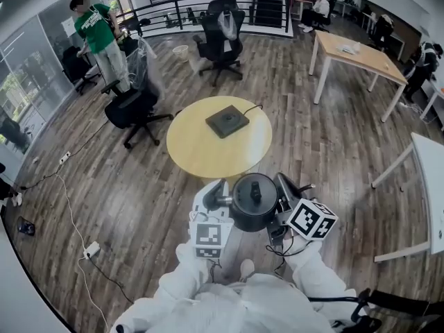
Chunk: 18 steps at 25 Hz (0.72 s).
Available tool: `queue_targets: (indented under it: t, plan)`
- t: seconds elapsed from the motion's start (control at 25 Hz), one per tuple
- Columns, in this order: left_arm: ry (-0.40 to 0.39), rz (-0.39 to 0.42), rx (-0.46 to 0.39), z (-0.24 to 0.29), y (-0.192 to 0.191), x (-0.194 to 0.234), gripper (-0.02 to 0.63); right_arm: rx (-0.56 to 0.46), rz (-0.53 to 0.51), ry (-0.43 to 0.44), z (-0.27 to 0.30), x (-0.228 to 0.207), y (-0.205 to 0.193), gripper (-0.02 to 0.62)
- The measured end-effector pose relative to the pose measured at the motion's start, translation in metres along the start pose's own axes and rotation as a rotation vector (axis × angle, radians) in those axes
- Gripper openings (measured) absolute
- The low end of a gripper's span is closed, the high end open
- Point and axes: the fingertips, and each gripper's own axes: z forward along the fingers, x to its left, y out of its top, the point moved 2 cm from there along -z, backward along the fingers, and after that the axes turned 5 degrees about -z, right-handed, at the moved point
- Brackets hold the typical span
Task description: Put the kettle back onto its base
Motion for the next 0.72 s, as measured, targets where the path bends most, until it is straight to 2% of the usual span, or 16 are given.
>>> queue_targets:
  t: [0.36, 0.72]
  plan:
    - [0.013, -0.028, 0.047, 0.061, -0.013, 0.012, -0.003, 0.061, 0.000, 0.003, 0.055, -0.039, 0.014, 0.011]
    - [0.017, -0.036, 0.067, 0.123, -0.025, 0.046, -0.003, 0.084, 0.006, 0.000, 0.124, -0.064, 0.021, 0.011]
